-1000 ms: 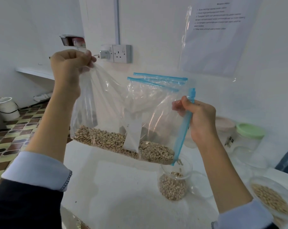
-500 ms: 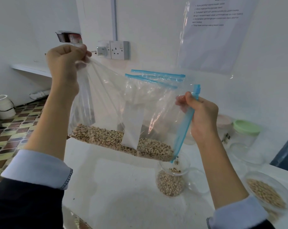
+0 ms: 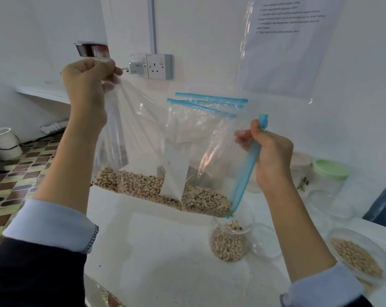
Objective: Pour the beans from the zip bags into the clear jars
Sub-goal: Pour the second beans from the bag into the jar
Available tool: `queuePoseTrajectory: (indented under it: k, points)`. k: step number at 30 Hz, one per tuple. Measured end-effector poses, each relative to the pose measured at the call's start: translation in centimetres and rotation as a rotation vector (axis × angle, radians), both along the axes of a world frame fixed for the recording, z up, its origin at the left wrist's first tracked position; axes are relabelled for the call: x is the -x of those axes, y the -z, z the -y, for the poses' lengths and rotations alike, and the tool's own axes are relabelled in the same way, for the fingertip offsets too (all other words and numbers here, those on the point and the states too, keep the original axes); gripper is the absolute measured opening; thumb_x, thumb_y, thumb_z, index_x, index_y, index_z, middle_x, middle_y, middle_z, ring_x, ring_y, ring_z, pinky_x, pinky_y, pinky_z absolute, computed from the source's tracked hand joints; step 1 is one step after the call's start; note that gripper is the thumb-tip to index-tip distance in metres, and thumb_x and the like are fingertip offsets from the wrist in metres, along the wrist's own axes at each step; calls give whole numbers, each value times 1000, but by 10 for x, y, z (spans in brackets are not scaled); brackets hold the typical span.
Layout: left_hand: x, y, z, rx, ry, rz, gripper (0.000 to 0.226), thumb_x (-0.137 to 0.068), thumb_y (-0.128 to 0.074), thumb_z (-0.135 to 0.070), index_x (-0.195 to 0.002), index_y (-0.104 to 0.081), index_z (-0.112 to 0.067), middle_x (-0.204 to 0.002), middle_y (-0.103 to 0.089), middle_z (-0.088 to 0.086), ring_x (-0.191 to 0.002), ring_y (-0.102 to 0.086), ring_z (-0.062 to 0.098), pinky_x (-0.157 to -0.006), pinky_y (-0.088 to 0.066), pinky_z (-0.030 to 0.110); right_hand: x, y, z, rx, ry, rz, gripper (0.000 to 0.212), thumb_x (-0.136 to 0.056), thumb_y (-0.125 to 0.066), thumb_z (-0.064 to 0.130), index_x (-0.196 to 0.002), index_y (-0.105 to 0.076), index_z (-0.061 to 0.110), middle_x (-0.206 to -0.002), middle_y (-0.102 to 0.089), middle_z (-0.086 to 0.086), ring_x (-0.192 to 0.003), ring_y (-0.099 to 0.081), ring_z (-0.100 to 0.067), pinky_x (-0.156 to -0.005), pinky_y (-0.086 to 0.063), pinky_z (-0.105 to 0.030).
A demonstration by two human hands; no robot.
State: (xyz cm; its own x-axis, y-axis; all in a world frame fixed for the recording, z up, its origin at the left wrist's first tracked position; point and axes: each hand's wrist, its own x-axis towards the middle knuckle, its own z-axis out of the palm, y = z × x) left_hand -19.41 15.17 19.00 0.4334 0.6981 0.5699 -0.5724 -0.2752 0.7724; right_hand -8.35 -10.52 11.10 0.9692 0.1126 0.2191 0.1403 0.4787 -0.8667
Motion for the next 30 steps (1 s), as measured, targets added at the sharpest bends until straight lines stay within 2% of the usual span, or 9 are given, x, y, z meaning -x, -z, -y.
queuePoseTrajectory:
  k: [6,10,14,20,24,27,30]
  points:
    - [2,-4,2,-47,1,-14,37,-84,-64,-11,-48,-63,-21,-58,-68,-6,-54,-56,8,-59,-43,21,-1,-2,2,37,1,22,26,-90,-64,16,-68,-68,4,-68,-72,-5,-66,-68,-18,-81,-57,-30]
    - [3,-4,0,-72,-17,-25,39,-86,-64,-15,-48,-65,-24,-60,-69,-8,-58,-57,8,-63,-46,24,-1,2,5,86,-63,54,15,-88,-65,11,-74,-70,6,-74,-74,-4,-72,-69,-18,-86,-56,-33]
    - [6,1,-6,-66,3,-8,37,-85,-66,-16,-49,-67,-23,-60,-68,-6,-59,-57,10,-71,-47,34,-4,3,11,29,-20,15,19,-87,-66,8,-69,-69,5,-69,-72,-5,-66,-68,-18,-85,-56,-35]
    - [7,4,-7,-67,45,-11,39,-86,-65,-14,-48,-68,-23,-60,-68,-6,-59,-56,14,-68,-44,33,-3,3,9,-21,-22,-18,16,-87,-65,6,-71,-67,1,-63,-70,-4,-61,-67,-17,-85,-57,-38]
    - [8,-1,-7,-61,39,15,39,-86,-65,-15,-48,-67,-23,-59,-68,-6,-55,-54,11,-62,-43,28,-3,0,11,-12,-9,-15,20,-87,-65,8,-68,-68,4,-63,-70,-3,-61,-67,-16,-87,-56,-40]
    - [6,-2,-6,-76,43,16,40,-86,-65,-13,-48,-67,-22,-59,-68,-6,-54,-54,11,-63,-44,29,-2,2,10,25,6,-13,20,-88,-66,10,-68,-68,6,-64,-71,-3,-63,-68,-16,-88,-55,-42]
    - [7,-3,-7,-57,48,23,41,-86,-65,-11,-46,-67,-22,-58,-67,-6,-54,-53,12,-62,-43,27,0,1,11,2,-17,-4,26,-87,-65,8,-62,-69,8,-62,-69,-2,-60,-66,-16,-84,-56,-40]
